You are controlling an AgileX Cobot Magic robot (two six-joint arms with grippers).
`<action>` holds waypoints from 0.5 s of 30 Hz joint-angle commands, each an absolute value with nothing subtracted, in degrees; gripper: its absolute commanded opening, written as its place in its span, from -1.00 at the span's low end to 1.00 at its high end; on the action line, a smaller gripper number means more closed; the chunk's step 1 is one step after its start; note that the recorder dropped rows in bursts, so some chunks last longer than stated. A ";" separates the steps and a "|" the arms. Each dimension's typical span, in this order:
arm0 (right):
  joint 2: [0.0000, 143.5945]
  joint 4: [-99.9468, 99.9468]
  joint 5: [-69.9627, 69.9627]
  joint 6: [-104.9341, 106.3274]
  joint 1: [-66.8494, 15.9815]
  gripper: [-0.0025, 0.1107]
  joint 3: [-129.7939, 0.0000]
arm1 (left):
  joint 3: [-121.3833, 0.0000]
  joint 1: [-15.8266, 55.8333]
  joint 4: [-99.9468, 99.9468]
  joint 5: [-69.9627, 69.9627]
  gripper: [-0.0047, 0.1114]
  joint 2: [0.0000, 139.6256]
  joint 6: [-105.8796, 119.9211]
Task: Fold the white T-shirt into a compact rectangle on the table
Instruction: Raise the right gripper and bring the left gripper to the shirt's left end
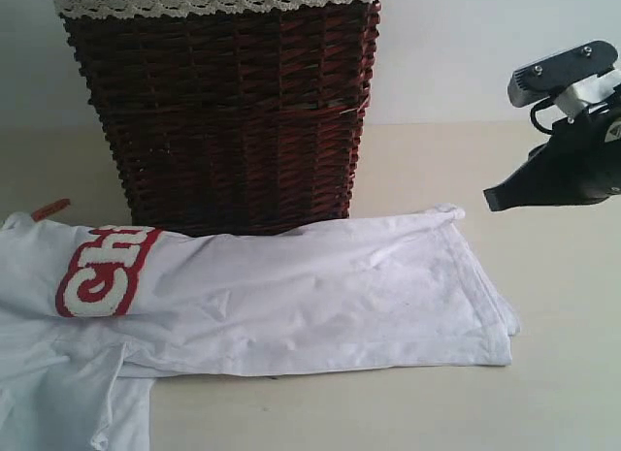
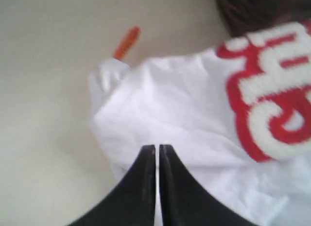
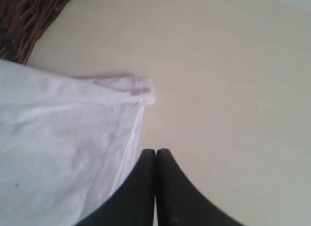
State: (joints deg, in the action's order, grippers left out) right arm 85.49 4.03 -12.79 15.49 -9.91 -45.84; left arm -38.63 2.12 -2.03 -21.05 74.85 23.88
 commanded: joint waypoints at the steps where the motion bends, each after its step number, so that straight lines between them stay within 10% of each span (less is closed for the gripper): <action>1: 86.18 12.68 -24.79 21.13 -9.99 -0.96 -48.42 | -38.79 8.57 -5.20 -33.64 -0.92 75.37 24.22; 15: 93.13 29.97 -24.16 34.31 -9.99 -0.96 -48.42 | -32.49 22.71 -13.93 -38.32 -0.92 83.26 35.79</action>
